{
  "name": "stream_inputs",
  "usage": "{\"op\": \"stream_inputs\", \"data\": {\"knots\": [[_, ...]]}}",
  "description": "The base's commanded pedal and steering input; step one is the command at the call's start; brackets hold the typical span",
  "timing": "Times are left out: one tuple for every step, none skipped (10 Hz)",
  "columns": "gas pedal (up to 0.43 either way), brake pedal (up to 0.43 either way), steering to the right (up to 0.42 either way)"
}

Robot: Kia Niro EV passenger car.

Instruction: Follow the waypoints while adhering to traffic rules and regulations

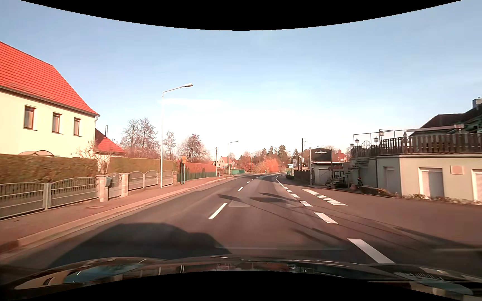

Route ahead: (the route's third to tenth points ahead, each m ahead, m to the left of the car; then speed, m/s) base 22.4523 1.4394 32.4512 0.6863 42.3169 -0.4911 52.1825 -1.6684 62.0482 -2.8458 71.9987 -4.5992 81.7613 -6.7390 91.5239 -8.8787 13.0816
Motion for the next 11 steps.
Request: {"op": "stream_inputs", "data": {"knots": [[0.098, 0.000, 0.008], [0.098, 0.000, 0.008], [0.098, 0.000, 0.008], [0.098, 0.000, 0.008], [0.098, 0.000, 0.008], [0.098, 0.000, 0.008], [0.098, 0.000, 0.012], [0.098, 0.000, 0.015], [0.098, 0.000, 0.014], [0.098, 0.000, 0.013], [0.098, 0.000, 0.010]]}}
